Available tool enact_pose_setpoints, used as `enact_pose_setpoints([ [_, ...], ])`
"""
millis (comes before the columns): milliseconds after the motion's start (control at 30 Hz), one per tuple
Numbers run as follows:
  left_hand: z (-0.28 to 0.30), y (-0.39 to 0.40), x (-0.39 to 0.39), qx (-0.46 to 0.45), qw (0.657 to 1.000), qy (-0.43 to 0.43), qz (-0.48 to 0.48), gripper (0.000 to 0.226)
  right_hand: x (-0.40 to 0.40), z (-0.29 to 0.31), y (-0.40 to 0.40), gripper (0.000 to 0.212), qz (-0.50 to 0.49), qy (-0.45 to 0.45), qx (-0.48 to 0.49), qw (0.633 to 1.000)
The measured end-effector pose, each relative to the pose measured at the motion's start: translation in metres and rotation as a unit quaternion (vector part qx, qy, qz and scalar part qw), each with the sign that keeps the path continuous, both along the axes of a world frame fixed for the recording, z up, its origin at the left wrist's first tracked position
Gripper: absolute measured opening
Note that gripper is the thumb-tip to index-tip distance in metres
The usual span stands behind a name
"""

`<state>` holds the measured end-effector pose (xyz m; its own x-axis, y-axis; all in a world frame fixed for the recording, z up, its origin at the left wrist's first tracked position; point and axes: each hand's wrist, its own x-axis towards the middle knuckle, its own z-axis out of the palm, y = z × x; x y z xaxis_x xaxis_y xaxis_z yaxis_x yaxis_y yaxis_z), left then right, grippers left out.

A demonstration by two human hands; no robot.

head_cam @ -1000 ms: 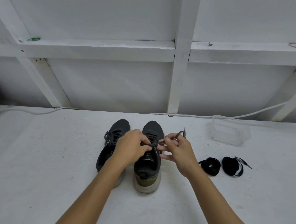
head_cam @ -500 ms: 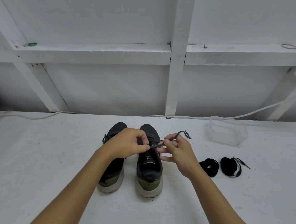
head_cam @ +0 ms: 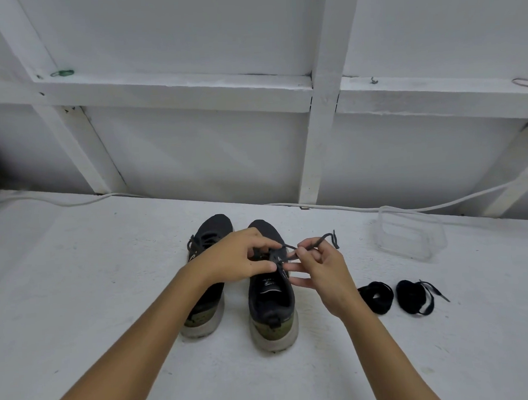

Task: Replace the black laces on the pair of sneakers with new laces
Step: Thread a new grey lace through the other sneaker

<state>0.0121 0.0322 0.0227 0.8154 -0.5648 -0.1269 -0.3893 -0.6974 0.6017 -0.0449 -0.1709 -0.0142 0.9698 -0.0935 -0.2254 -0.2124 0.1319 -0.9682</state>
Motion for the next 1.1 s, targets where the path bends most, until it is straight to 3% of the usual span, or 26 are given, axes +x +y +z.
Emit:
enact_pose_setpoints([
  [300, 0.005, -0.009, 0.004, 0.092, 0.995, -0.048, 0.002, 0.016, 0.002, 0.002, 0.001, 0.003, 0.001, -0.005, 0.003, 1.0],
  [433, 0.009, -0.007, 0.002, 0.083, 0.996, -0.026, -0.023, 0.023, 0.002, 0.001, 0.001, 0.003, 0.001, -0.005, 0.007, 1.0],
  [600, 0.009, -0.009, 0.004, 0.121, 0.991, -0.049, -0.029, 0.013, 0.001, 0.001, 0.004, 0.003, 0.002, -0.006, -0.002, 1.0],
  [700, 0.012, -0.01, 0.004, 0.135, 0.988, -0.065, -0.027, 0.022, 0.0, -0.001, 0.006, 0.003, 0.005, -0.006, -0.009, 1.0],
  [867, 0.017, -0.005, 0.005, 0.111, 0.993, 0.0, -0.039, 0.033, -0.001, -0.001, 0.006, 0.004, -0.008, 0.0, 0.003, 1.0],
  [1100, 0.012, -0.002, 0.003, 0.169, 0.985, -0.006, -0.02, 0.011, -0.001, 0.0, 0.006, 0.005, -0.003, 0.003, 0.001, 1.0],
])
